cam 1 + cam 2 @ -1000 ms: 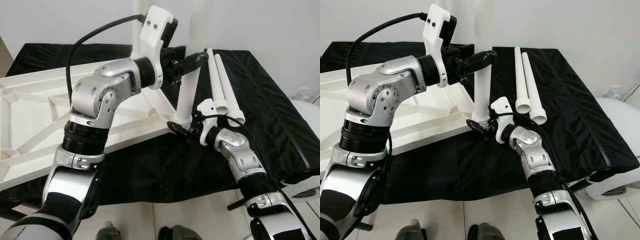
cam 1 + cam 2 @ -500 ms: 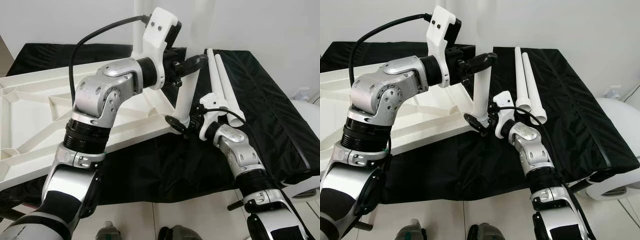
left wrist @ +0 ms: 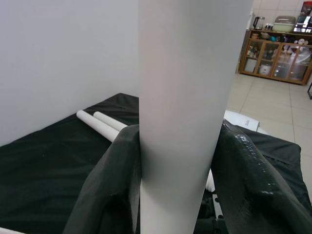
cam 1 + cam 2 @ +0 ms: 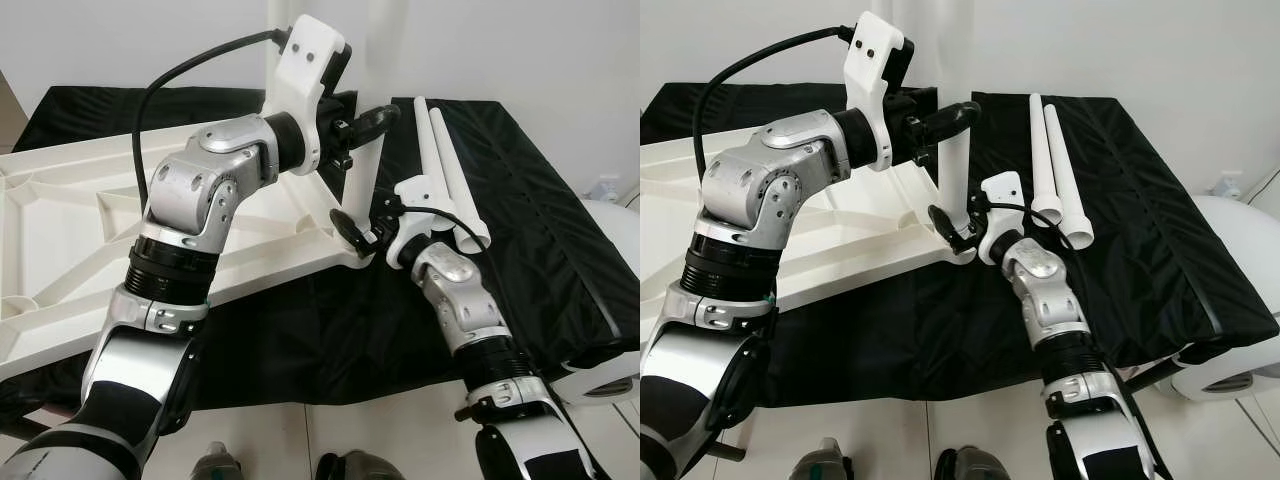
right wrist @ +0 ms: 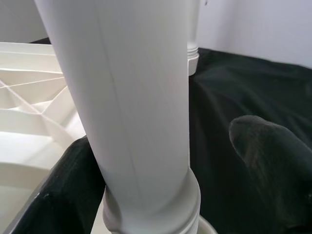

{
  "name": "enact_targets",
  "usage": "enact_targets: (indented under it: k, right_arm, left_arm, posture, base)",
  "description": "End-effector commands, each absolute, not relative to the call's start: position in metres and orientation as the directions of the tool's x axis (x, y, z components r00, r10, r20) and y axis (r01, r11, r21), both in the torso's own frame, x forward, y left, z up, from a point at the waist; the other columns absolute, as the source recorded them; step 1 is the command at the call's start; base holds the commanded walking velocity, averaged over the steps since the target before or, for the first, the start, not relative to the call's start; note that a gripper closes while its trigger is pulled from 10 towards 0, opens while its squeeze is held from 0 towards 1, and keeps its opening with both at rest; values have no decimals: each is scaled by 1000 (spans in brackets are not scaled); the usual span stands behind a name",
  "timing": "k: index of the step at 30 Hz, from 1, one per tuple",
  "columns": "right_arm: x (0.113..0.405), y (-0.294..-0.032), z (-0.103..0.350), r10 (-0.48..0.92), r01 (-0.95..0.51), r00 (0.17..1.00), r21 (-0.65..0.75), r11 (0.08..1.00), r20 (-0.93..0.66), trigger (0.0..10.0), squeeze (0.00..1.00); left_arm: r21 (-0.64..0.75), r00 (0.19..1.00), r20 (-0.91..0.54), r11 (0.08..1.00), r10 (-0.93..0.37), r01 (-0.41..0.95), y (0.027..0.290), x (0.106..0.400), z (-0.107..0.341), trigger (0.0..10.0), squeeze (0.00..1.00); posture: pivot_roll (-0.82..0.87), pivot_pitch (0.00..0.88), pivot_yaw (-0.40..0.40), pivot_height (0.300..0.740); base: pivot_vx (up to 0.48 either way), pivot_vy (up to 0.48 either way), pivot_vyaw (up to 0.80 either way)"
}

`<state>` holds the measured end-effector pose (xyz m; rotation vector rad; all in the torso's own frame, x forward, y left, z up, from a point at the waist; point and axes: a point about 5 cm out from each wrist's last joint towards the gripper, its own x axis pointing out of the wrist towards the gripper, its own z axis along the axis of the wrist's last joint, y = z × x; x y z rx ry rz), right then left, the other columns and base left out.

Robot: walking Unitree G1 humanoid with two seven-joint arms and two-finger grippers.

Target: Building children table

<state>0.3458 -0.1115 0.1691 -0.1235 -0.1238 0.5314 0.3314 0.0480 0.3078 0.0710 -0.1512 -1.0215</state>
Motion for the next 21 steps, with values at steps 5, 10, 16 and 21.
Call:
enact_targets:
  k: [5,10,16,21]
  right_arm:
    - [344,-97,181,408,-367,895,-222,903,179,10000,0]
    - [343,-92,183,368,-324,907,-219,921,206,10000,0]
    - [346,-86,189,310,-260,918,-216,941,246,10000,0]
    - [349,-82,198,255,-208,925,-185,960,283,10000,0]
  left_arm:
    - [146,704,200,731,-682,667,55,338,325,10000,0]
    - [145,742,226,775,-632,616,57,340,328,10000,0]
    - [217,796,227,826,-561,520,56,342,325,10000,0]
    - [234,815,238,845,-529,480,52,341,322,10000,0]
  posture:
    - [34,0,-58,740]
    - [40,0,-57,740]
    - [48,0,-59,740]
    - [53,0,-61,740]
  base:
    - [0,0,0]
    - [0,0,0]
    - [0,0,0]
    - [0,0,0]
